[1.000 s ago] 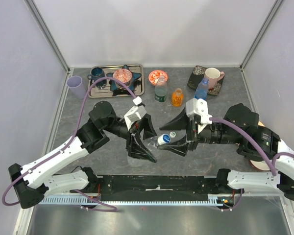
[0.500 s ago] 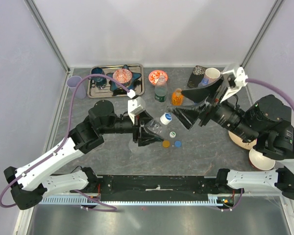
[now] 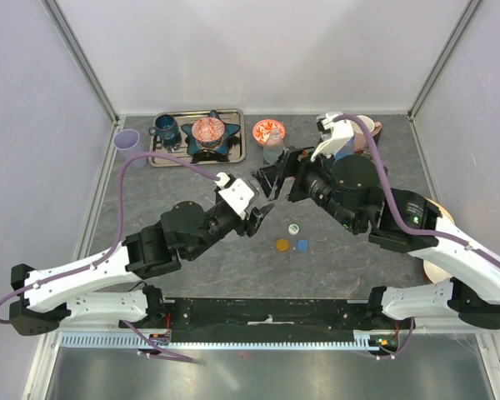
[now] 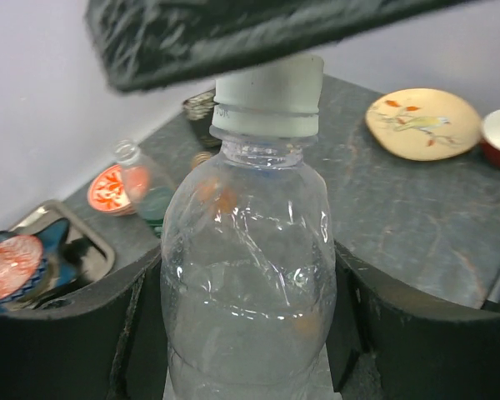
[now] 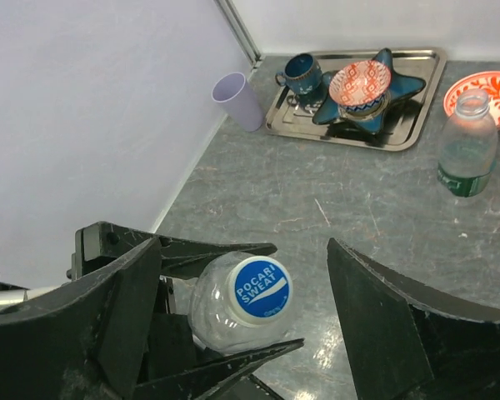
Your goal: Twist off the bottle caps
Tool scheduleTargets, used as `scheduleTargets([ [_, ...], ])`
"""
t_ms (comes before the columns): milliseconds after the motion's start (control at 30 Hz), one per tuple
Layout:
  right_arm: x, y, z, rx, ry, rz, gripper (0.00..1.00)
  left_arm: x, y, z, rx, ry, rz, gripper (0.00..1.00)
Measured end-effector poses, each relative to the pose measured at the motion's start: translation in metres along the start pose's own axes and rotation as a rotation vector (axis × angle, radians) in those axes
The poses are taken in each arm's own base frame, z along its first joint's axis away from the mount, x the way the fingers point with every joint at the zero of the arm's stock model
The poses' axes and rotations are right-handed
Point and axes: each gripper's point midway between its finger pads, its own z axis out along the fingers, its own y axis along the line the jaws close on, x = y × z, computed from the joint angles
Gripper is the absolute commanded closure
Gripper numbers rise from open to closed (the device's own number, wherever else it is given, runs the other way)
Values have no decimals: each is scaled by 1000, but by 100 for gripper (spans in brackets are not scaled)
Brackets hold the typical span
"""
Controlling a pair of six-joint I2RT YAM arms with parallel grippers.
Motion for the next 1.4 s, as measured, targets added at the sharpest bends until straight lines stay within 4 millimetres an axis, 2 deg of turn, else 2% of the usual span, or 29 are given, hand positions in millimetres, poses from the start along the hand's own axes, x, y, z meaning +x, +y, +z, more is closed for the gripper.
scheduleTargets([
  [200,14,1,11,16,28,31,22,4,12,0,-113,14,72,52],
  [433,28,-3,16,32,51,39,41,4,22,-2,-169,20,88,52],
  [500,29,-3,16,33,51,41,43,4,23,-2,-175,20,89,52],
  [567,29,-3,17,32,48,47,43,4,24,-3,-177,20,91,52],
  [733,31,-7,15,38,40,52,31,6,23,-3,-176,23,95,52],
  [867,27,-8,15,44,22,58,30,8,23,-3,-175,28,98,52],
  [967,23,-9,14,45,8,63,35,10,23,-3,-175,30,99,52],
  [1100,20,-9,14,46,-6,68,48,10,23,-3,-174,31,100,52],
  [1333,25,-9,16,45,-1,68,55,10,23,-3,-175,32,100,52],
  [1400,26,-9,17,42,1,70,62,11,23,-3,-174,33,101,52],
])
